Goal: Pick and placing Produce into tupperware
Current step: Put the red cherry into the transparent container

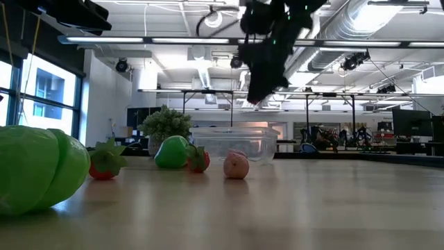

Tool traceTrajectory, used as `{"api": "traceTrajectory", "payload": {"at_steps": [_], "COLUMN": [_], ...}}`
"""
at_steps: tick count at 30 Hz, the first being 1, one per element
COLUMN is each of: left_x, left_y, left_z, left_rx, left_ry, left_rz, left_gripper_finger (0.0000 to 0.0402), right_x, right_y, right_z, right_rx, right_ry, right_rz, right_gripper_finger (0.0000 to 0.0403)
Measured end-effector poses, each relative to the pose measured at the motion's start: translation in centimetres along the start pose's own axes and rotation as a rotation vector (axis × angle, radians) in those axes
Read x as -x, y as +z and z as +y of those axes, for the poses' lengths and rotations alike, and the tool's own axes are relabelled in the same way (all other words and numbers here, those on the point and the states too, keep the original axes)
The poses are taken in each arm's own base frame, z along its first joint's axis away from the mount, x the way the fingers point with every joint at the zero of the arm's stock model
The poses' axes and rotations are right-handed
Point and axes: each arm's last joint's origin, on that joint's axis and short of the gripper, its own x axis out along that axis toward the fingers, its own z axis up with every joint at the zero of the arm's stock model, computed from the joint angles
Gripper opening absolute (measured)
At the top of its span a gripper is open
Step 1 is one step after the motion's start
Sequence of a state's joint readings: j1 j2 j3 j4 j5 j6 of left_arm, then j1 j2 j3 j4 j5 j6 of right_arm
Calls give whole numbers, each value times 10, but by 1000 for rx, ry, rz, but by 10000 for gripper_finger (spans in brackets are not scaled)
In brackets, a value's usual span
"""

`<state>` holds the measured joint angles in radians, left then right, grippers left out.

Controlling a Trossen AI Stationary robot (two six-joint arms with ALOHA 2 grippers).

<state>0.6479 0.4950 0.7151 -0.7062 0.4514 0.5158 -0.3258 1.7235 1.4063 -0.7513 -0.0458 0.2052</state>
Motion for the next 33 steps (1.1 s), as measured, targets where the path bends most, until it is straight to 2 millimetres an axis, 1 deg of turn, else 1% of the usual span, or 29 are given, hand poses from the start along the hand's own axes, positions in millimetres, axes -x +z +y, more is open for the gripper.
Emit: {"api": "traceTrajectory", "payload": {"at_steps": [3, 8, 10, 14, 16, 21, 27, 33], "left_x": [0, 0, 0, 0, 0, 0, 0, 0], "left_y": [0, 0, 0, 0, 0, 0, 0, 0], "left_z": [0, 0, 0, 0, 0, 0, 0, 0], "left_rx": [0, 0, 0, 0, 0, 0, 0, 0], "left_ry": [0, 0, 0, 0, 0, 0, 0, 0], "left_rz": [0, 0, -1, 0, -1, 0, 0, 0], "left_gripper_finger": [3, 3, 3, 3, 3, 3, 3, 3], "right_x": [-28, -66, -77, -92, -96, -97, -97, -97], "right_y": [-7, -12, -10, -11, -11, -11, -9, -9], "right_z": [-3, -6, -6, -9, -11, -19, -31, -34], "right_rx": [-10, -3, 1, 20, 17, -17, -58, -67], "right_ry": [4, -15, -21, -65, -85, -125, -107, -90], "right_rz": [33, 128, 148, 186, 192, 208, 206, 208], "right_gripper_finger": [96, 96, 96, 96, 96, 96, 105, 113]}}
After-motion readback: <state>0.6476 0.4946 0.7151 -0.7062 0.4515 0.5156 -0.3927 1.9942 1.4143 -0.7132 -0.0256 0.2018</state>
